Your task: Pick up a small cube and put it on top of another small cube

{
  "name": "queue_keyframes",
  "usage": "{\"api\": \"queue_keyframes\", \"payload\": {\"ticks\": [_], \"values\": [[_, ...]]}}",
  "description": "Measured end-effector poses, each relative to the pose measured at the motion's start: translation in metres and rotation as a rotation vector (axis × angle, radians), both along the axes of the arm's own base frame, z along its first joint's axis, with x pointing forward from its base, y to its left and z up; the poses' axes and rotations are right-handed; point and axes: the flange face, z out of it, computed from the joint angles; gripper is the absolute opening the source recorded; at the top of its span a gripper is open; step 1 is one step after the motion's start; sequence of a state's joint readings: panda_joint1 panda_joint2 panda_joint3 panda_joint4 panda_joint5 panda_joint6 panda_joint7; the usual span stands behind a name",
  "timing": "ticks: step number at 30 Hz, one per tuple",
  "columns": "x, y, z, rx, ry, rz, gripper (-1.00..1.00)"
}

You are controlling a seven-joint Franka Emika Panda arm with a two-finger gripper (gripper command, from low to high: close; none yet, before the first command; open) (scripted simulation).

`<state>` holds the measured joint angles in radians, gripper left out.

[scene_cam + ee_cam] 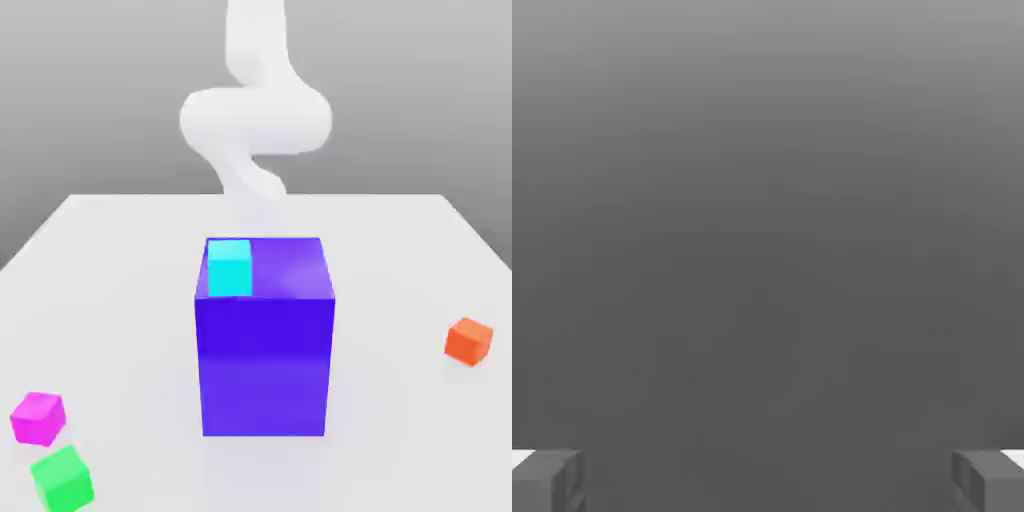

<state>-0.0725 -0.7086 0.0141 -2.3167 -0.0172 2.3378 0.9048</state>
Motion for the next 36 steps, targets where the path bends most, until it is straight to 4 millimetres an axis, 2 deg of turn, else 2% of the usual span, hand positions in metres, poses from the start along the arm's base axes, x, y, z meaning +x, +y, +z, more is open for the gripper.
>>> {"api": "queue_keyframes", "payload": {"ticks": [5, 10, 13, 16, 20, 26, 30, 31, 36], "values": [[0.052, -0.056, -0.085, 0.104, 0.126, -0.287, 0.00], [0.077, -0.119, -0.176, 0.211, 0.234, -0.569, 0.00], [0.078, -0.157, -0.233, 0.280, 0.292, -0.740, 0.00], [0.071, -0.192, -0.291, 0.351, 0.347, -0.909, 0.00], [0.041, -0.244, -0.367, 0.459, 0.411, -1.165, 0.00], [-0.003, -0.270, -0.474, 0.606, 0.506, -1.462, 0.00], [-0.009, -0.273, -0.527, 0.622, 0.515, -1.497, 0.00], [-0.010, -0.272, -0.539, 0.622, 0.515, -1.498, -1.00], [-0.009, -0.273, -0.539, 0.622, 0.512, -1.498, -1.00]]}}
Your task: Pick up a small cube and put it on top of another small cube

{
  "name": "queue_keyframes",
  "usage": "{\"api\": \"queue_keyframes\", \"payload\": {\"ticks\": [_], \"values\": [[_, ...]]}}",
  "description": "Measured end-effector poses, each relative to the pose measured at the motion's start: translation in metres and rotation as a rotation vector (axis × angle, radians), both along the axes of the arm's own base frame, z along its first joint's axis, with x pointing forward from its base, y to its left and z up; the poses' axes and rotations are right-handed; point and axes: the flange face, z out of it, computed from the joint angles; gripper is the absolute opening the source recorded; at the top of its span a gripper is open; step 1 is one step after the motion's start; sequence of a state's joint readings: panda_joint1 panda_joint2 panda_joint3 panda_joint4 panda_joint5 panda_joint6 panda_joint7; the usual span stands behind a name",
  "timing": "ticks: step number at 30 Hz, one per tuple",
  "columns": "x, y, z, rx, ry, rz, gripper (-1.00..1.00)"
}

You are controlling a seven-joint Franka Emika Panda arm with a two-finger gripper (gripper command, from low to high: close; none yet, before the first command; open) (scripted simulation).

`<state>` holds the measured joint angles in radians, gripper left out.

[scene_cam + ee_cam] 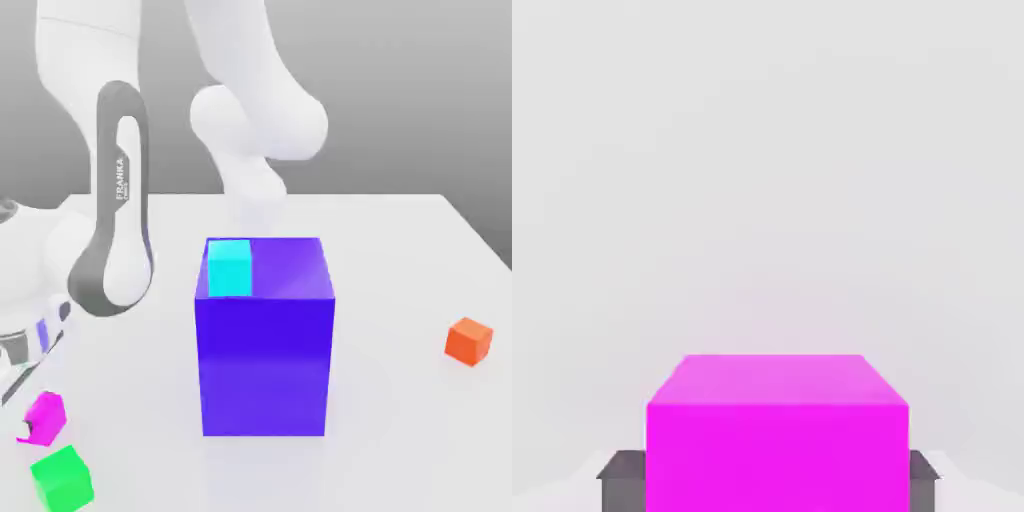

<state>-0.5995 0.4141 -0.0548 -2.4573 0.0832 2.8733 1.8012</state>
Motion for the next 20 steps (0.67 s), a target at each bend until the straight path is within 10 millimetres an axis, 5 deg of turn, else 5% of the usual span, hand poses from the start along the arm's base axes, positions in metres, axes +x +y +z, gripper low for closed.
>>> {"api": "queue_keyframes", "payload": {"ticks": [2, 7, 12, 16, 17, 20], "values": [[0.000, 0.000, -0.003, 0.001, 0.001, -0.001, -1.00], [0.001, 0.001, 0.051, 0.001, 0.001, 0.003, -1.00], [0.086, 0.053, 0.098, 0.001, 0.001, 0.195, -1.00], [0.102, 0.065, 0.058, 0.001, 0.002, 0.230, -1.00], [0.102, 0.066, 0.049, 0.001, 0.001, 0.231, 1.00], [0.102, 0.066, 0.049, 0.001, 0.001, 0.231, 1.00]]}}
